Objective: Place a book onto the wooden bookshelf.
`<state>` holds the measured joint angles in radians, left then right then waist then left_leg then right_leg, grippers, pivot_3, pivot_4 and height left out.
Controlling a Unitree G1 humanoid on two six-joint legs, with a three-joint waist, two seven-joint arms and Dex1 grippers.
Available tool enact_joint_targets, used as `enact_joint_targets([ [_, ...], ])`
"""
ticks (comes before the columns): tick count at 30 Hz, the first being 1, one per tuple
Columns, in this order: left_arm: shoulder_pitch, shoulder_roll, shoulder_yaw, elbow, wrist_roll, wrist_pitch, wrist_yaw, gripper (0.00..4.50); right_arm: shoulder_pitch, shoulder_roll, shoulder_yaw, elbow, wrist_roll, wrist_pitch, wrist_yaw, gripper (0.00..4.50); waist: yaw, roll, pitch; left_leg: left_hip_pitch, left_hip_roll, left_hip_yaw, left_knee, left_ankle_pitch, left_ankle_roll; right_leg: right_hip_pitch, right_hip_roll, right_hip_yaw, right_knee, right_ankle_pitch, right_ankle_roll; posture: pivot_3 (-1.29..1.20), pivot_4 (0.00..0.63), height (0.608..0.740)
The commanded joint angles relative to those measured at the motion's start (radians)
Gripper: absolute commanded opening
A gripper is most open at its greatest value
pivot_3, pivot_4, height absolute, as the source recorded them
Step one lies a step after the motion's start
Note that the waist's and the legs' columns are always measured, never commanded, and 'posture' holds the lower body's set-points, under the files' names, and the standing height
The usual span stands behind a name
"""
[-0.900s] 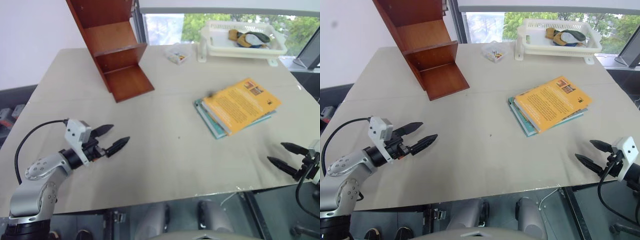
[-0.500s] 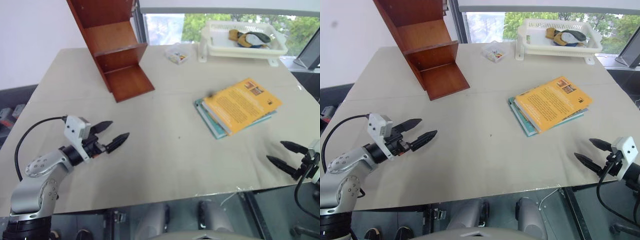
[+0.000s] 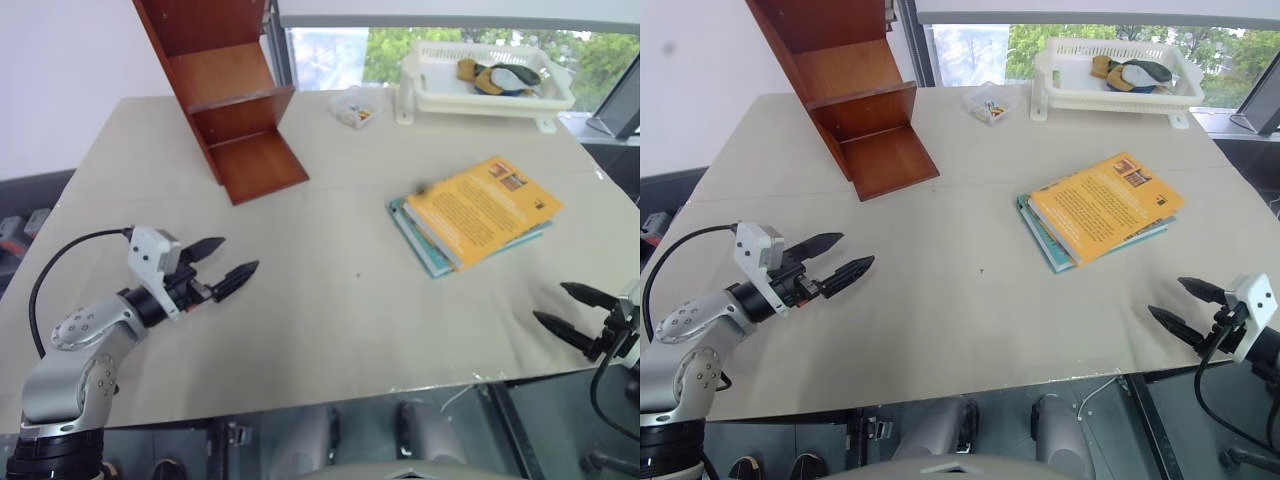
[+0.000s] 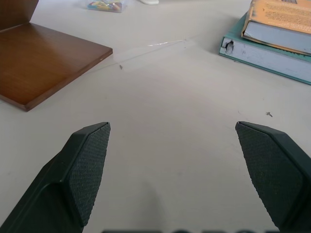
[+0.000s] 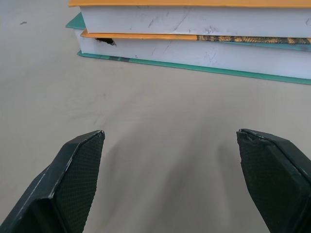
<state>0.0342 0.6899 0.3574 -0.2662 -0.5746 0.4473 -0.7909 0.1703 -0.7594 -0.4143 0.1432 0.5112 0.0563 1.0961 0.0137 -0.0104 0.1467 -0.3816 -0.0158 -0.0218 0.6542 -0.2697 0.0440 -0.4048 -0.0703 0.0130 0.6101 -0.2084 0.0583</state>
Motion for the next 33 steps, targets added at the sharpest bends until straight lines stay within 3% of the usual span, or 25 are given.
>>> enact_joint_targets([
  [1, -0.022, 0.013, 0.037, -0.027, -0.046, 0.002, -0.022, 4.45, -0.040, -0.016, -0.036, 0.047, -0.057, -0.041, -0.076, 4.45, 0.000, 0.000, 0.000, 0.000, 0.000, 0.000, 0.000, 0.000, 0.000, 0.000, 0.000, 0.000, 0.000, 0.000, 0.000, 0.00, 0.150, 0.740],
  [4, -0.023, 0.025, 0.050, -0.030, -0.081, 0.005, -0.059, 4.45, -0.102, -0.020, -0.039, 0.106, -0.098, -0.001, -0.185, 4.45, -0.001, 0.000, 0.000, 0.000, 0.000, 0.001, 0.000, 0.000, 0.000, 0.000, 0.000, 0.001, 0.000, 0.000, 0.000, 0.00, 0.150, 0.740],
  [8, -0.030, 0.048, 0.102, -0.035, -0.202, 0.033, -0.160, 4.45, -0.275, -0.043, -0.029, 0.247, -0.208, 0.134, -0.470, 4.45, -0.007, 0.000, 0.000, 0.001, 0.000, 0.005, 0.000, 0.000, 0.000, -0.002, 0.000, 0.004, 0.001, 0.001, -0.002, 0.00, 0.150, 0.740],
  [11, -0.041, 0.065, 0.115, -0.027, -0.244, 0.040, -0.210, 4.45, -0.377, -0.044, -0.025, 0.341, -0.231, 0.127, -0.536, 4.45, -0.008, 0.001, 0.000, 0.000, 0.000, 0.005, 0.000, 0.000, 0.000, -0.002, 0.001, 0.004, 0.001, 0.001, -0.002, 0.00, 0.150, 0.740],
  [17, -0.086, 0.125, 0.088, 0.002, -0.250, 0.026, -0.332, 4.45, -0.726, -0.059, 0.009, 0.791, -0.277, -0.029, -0.575, 4.45, -0.026, 0.000, 0.002, 0.001, 0.000, 0.011, 0.000, 0.000, 0.000, -0.002, 0.002, 0.007, 0.001, 0.002, -0.001, 0.00, 0.150, 0.740],
  [22, -0.168, 0.134, 0.071, 0.041, -0.238, 0.015, -0.356, 4.45, -0.918, -0.080, 0.027, 1.077, -0.328, -0.138, -0.591, 4.45, -0.030, 0.000, 0.004, 0.000, 0.001, 0.013, 0.000, 0.000, 0.000, -0.002, 0.004, 0.006, 0.000, 0.002, -0.001, 0.00, 0.150, 0.740],
  [33, -0.122, 0.141, 0.117, -0.020, -0.243, 0.020, -0.348, 4.45, -1.036, 0.012, 0.080, 1.198, -0.434, -0.176, -0.639, 4.45, -0.055, -0.001, 0.004, -0.001, 0.001, 0.013, -0.001, 0.001, -0.001, -0.004, 0.004, 0.011, -0.001, 0.004, 0.002, 0.00, 0.150, 0.740],
])
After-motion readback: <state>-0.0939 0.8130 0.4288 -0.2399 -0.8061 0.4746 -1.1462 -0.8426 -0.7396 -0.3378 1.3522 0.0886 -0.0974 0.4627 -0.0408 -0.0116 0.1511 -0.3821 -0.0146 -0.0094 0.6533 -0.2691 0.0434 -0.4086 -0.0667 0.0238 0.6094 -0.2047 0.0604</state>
